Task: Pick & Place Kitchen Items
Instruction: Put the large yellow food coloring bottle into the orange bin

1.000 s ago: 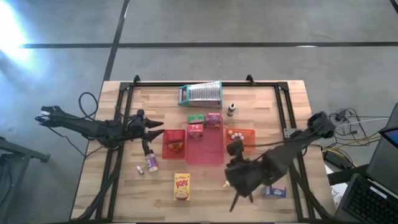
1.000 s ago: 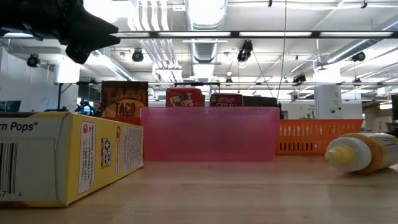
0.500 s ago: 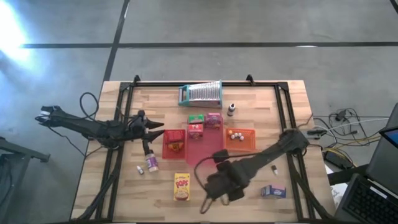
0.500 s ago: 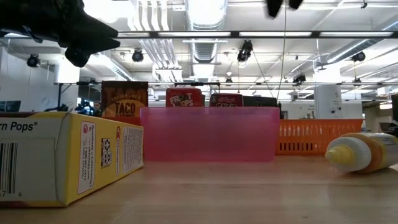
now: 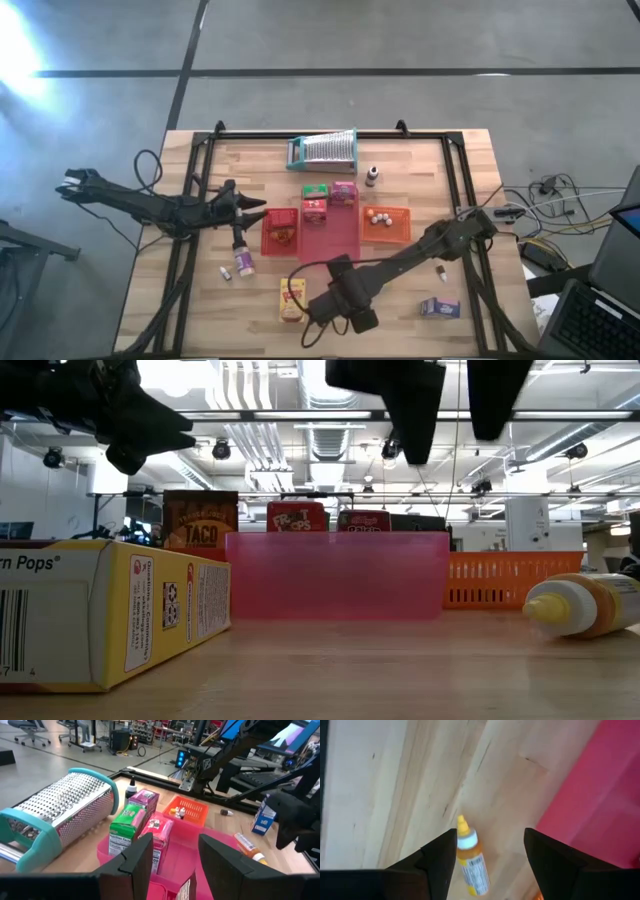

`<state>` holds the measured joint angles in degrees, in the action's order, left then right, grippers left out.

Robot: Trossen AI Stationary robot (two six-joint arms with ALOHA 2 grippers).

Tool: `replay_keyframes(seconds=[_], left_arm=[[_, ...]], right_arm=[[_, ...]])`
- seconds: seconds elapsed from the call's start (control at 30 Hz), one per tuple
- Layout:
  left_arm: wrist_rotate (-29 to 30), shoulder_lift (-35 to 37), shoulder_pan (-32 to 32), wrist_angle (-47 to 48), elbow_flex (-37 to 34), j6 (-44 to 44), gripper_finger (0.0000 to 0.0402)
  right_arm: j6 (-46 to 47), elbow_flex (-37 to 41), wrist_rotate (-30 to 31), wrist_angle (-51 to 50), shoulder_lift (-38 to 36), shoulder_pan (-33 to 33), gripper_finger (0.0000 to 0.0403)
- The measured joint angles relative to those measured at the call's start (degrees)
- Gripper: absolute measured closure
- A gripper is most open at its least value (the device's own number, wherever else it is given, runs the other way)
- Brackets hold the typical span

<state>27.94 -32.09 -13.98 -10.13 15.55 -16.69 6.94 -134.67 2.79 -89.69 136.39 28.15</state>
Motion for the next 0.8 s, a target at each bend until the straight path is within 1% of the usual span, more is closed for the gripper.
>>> replay_keyframes(seconds=[0.13, 0.5, 0.8], left_arm=[[0.0, -0.7, 0.0, -0.2, 0.0, -0.1, 0.0238], [0.0, -2.5, 0.0, 0.0, -0.6, -2.4, 0.0238], [0.0, -3.5, -0.1, -0.2, -0.9, -3.1, 0.0238]], right_arm=[[0.8, 0.1, 0.1, 0.7, 1.7, 0.8, 0.0178], [1.7, 0.1, 0.2, 1.2, 6.0, 2.6, 0.0208], [3.2, 1.0, 0.4, 1.6, 6.7, 3.9, 0.0224]])
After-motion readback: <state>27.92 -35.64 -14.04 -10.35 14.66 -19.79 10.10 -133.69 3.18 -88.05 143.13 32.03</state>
